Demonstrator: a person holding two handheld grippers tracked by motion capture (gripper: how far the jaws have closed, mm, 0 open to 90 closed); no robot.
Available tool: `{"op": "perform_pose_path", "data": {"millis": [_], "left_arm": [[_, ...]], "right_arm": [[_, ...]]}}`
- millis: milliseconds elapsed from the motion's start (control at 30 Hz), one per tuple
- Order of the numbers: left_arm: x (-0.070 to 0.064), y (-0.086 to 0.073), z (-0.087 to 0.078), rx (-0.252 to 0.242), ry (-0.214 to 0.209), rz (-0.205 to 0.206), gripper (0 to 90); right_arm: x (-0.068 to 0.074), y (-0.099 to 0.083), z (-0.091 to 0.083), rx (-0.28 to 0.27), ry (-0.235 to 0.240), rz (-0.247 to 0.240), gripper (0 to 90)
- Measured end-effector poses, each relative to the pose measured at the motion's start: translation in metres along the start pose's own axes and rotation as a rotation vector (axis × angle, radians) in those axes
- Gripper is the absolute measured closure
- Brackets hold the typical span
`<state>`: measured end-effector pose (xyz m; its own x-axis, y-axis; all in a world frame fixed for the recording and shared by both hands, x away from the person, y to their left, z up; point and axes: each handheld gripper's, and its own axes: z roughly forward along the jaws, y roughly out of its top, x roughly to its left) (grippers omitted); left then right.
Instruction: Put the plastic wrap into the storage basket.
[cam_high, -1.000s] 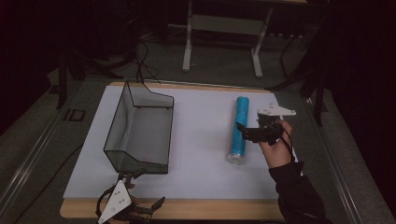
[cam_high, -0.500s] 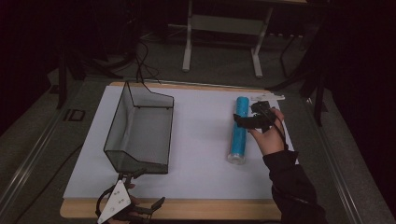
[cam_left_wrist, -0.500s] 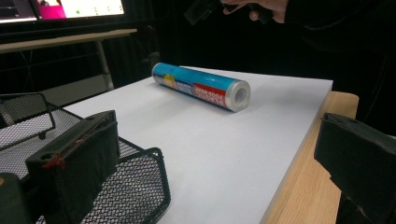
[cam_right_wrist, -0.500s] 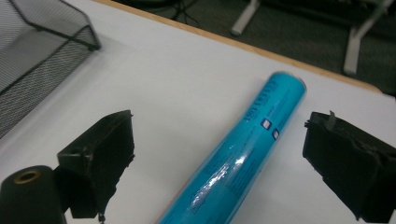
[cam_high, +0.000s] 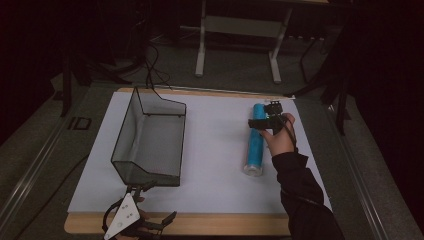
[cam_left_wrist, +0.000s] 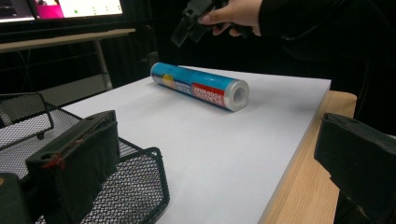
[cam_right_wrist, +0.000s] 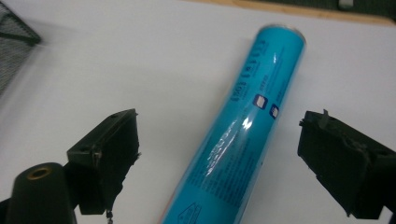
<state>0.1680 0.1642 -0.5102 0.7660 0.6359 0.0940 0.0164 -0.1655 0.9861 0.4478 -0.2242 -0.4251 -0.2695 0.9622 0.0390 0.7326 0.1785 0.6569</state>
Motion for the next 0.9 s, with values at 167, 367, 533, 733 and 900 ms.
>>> {"op": "perform_pose_path", "data": {"millis": [167, 367, 533, 733, 900], "left_arm": [[0.0, 0.0, 0.0, 0.002, 0.0, 0.003, 0.8], [0.0, 0.0, 0.0, 0.005, -0.004, 0.002, 0.8], [0.0, 0.0, 0.0, 0.006, -0.007, 0.0, 0.8], [0.0, 0.0, 0.0, 0.007, -0.01, -0.002, 0.8], [0.0, -0.001, 0.001, 0.009, -0.012, -0.003, 0.8]], "right_arm": [[-0.009, 0.002, 0.025, 0.13, -0.016, 0.068, 12.6], [-0.018, 0.003, 0.043, 0.204, -0.016, 0.163, 13.6], [-0.018, 0.0, 0.058, 0.268, 0.011, 0.238, 13.6], [-0.019, -0.006, 0.073, 0.313, -0.021, 0.265, 13.7], [-0.02, -0.005, 0.079, 0.311, -0.025, 0.292, 18.0]]}}
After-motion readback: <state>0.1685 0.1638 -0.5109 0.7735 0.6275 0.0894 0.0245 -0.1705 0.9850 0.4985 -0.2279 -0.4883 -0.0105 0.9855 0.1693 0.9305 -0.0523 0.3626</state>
